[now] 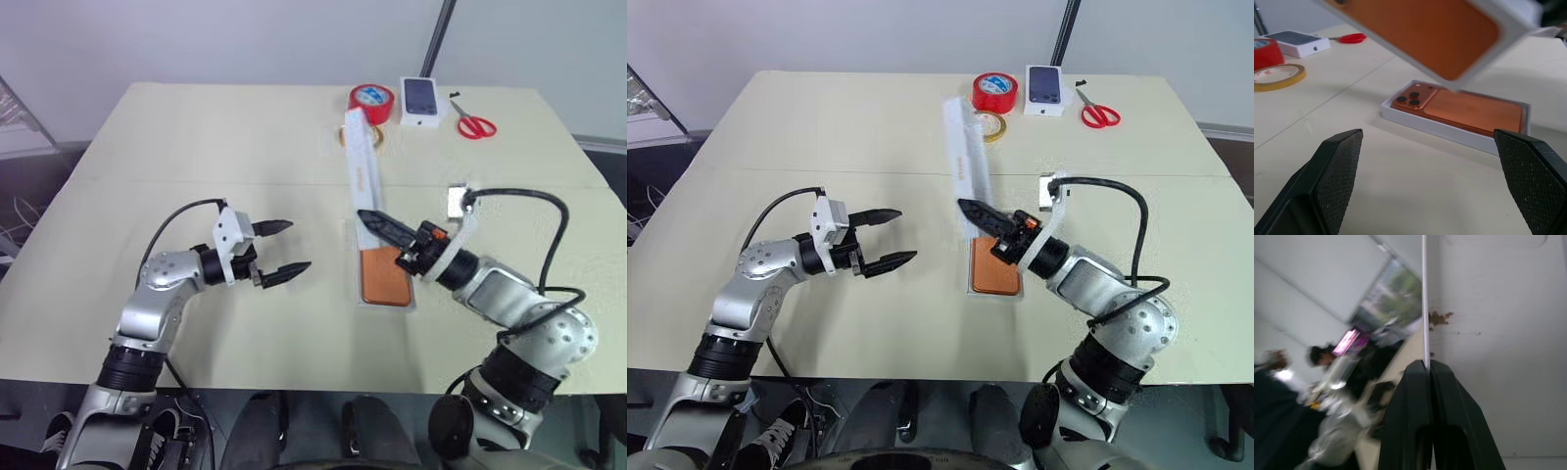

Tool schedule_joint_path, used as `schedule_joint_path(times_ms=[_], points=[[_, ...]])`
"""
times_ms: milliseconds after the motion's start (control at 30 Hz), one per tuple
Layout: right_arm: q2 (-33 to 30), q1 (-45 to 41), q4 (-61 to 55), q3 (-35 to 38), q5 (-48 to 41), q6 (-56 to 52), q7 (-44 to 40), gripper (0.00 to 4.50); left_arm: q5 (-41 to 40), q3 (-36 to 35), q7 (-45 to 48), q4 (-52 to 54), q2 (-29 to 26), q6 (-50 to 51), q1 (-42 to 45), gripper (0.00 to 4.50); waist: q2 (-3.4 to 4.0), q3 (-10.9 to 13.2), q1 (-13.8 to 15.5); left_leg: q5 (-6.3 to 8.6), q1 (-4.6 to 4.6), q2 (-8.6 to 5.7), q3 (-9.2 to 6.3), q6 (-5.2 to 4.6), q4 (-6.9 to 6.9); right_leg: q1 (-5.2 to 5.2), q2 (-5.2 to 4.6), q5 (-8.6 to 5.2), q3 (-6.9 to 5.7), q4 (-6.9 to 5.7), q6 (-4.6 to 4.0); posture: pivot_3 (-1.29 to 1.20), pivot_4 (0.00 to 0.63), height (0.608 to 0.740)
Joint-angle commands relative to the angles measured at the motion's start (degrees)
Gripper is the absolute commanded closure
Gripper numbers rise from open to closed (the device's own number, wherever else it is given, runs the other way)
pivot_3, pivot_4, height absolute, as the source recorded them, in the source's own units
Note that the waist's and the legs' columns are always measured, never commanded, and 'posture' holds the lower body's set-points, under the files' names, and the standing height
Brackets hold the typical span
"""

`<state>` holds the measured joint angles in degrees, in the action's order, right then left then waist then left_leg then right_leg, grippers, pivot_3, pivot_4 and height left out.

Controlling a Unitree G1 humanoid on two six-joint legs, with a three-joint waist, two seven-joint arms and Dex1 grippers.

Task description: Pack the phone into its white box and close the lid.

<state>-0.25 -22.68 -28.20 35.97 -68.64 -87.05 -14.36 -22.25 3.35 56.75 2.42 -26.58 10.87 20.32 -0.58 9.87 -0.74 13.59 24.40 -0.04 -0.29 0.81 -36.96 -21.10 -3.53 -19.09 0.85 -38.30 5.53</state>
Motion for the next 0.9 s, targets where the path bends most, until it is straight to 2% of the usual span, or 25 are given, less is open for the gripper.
schedule_joint_path(times_ms=[33, 133, 200, 300, 333, 433, 533, 633, 767, 900], points=[[-1.7, 8.0, 0.3, -3.2, -15.8, 0.8, 7.7, 4.45, -2.1, -1.5, -1.2, 3.6, 0.7, 0.5, -0.2, 0.0, 0.0, 0.0, 0.0, 0.0, 0.0, 0.0, 0.0, 0.0, 0.01, 0.02, -0.01, 0.0, -0.01, 0.04, 0.0, 0.0, 0.15, 0.74], [-7.7, 15.1, 2.8, -10.9, -33.3, 11.4, 19.3, 4.45, -2.6, -1.1, -1.5, 4.8, 0.9, 1.1, -0.8, 0.0, 0.02, 0.0, -0.5, 0.0, 0.04, -0.01, 0.07, 0.0, 0.0, -0.01, -0.04, 0.0, 0.05, 0.07, 0.0, 0.0, 0.15, 0.74], [-13.2, 17.6, 3.8, -15.7, -40.9, 16.3, 23.3, 4.45, -3.0, -1.0, -1.6, 5.6, 1.3, 1.5, -1.4, 0.0, 0.03, 0.0, -0.5, 0.0, 0.01, -0.01, 0.08, -0.01, -0.02, 0.02, -0.04, 0.0, 0.05, 0.07, 0.0, 0.0, 0.15, 0.74], [-17.5, 19.4, 3.8, -20.4, -44.2, 22.1, 22.5, 4.45, -3.2, -0.4, -1.7, 6.9, 1.8, 1.0, -2.0, 0.0, 0.02, 0.0, -0.4, 0.01, 0.01, 0.01, 0.07, -0.02, -0.02, 0.0, 0.02, 0.0, 0.05, 0.08, -0.01, 0.0, 0.15, 0.74], [-17.5, 19.2, 3.2, -21.4, -44.4, 23.9, 20.1, 4.45, -3.2, -0.3, -1.8, 7.2, 1.9, 1.1, -2.1, 0.0, 0.01, 0.0, -0.4, 0.01, 0.02, 0.02, 0.07, -0.03, -0.02, 0.0, 0.05, -0.01, 0.05, 0.08, 0.0, 0.0, 0.15, 0.74], [-18.3, 19.0, 3.4, -24.2, -44.4, 27.7, 20.8, 4.45, -3.4, 0.0, -1.5, 7.4, 2.1, 1.4, -2.3, 0.0, 0.01, 0.0, -0.3, 0.01, 0.02, 0.06, 0.06, -0.03, -0.02, 0.01, 0.14, -0.01, 0.05, 0.08, 0.0, 0.0, 0.15, 0.74], [-19.5, 19.0, 5.2, -25.9, -44.4, 29.8, 22.3, 4.5, -3.9, 0.9, -0.4, 7.5, 2.3, 2.1, -2.9, 0.86, 0.01, 0.0, -0.2, 0.01, 0.02, 0.06, 0.07, -0.03, -0.04, 0.02, 0.12, -0.01, 0.05, 0.09, 0.0, 0.0, 0.15, 0.74], [-18.4, 18.5, 5.6, -28.3, -44.4, 31.6, 23.2, 4.5, -3.9, 1.4, -0.5, 6.5, 3.1, 2.4, -3.2, 2.43, 0.01, 0.0, -0.1, 0.01, 0.02, 0.06, 0.07, -0.03, -0.05, 0.02, 0.11, 0.0, 0.05, 0.1, 0.0, 0.0, 0.15, 0.74], [-20.3, 17.8, 8.7, -29.4, -44.4, 33.3, 24.7, 4.5, -0.9, 3.3, -1.7, 3.5, 5.2, 0.0, -3.1, 4.47, 0.01, 0.0, 0.0, 0.01, 0.02, 0.06, 0.06, -0.03, -0.05, 0.04, 0.09, -0.01, 0.05, 0.11, 0.0, 0.0, 0.15, 0.74], [-22.5, 17.6, 11.0, -29.8, -42.8, 34.6, 25.4, 4.5, 2.7, 5.1, -5.1, -0.9, 8.8, -2.8, -2.1, 4.47, 0.0, 0.0, 0.1, 0.01, 0.03, 0.03, 0.07, -0.03, -0.08, 0.05, 0.06, 0.0, 0.05, 0.12, 0.0, 0.0, 0.15, 0.74]])
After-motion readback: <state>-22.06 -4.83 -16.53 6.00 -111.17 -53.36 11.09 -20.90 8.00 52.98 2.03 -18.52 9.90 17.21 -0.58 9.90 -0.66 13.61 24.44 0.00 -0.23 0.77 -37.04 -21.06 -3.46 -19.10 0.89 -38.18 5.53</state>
